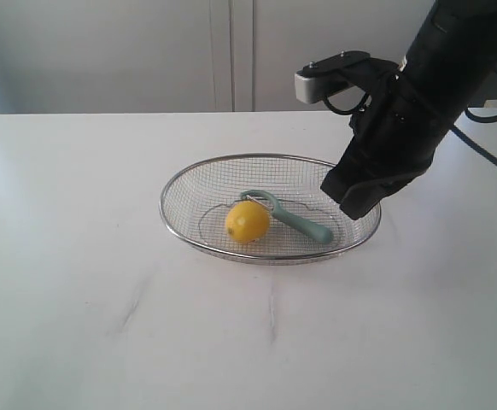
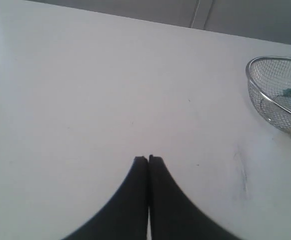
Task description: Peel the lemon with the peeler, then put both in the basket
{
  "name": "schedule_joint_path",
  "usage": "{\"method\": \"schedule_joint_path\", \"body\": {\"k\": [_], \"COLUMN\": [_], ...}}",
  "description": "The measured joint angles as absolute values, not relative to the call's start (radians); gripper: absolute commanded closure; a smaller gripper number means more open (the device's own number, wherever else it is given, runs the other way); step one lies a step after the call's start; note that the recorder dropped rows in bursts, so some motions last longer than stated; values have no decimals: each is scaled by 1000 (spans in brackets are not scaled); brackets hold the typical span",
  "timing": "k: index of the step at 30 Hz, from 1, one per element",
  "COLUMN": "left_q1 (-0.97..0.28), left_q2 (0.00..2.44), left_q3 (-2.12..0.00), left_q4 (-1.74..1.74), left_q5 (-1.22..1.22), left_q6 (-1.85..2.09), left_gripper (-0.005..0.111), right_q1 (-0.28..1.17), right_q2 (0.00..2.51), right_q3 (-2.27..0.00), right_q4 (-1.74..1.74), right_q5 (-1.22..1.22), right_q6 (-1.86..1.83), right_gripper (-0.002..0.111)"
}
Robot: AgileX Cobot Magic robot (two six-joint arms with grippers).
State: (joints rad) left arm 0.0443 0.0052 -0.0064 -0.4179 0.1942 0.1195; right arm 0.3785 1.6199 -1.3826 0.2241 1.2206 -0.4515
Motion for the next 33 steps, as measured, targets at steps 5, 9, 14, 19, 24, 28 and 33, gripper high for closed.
{"method": "schedule_joint_path", "body": {"k": [5, 9, 14, 19, 24, 28, 33], "left_q1": [44, 44, 44, 44, 44, 44, 44], "left_q2": [5, 5, 5, 5, 5, 5, 5], "left_q3": [-6, -6, -6, -6, -6, -6, -6], "left_q4": [-261, -191, -94, -59, -55, -50, 8], "left_q5": [203, 205, 210, 227, 206, 200, 200], "left_q6": [46, 60, 65, 65, 65, 65, 67], "left_gripper": [106, 106, 106, 106, 106, 106, 106], "right_q1": [379, 379, 379, 379, 379, 379, 379], "right_q2": [1620, 1620, 1620, 1620, 1620, 1620, 1620], "right_q3": [-1383, -1383, -1383, -1383, -1383, -1383, -1383], "right_q4": [224, 224, 224, 224, 224, 224, 224], "right_q5": [1221, 1221, 1221, 1221, 1221, 1221, 1221], "right_q6": [-451, -451, -451, -451, -451, -451, -451], "right_gripper": [108, 108, 108, 108, 108, 108, 108]}}
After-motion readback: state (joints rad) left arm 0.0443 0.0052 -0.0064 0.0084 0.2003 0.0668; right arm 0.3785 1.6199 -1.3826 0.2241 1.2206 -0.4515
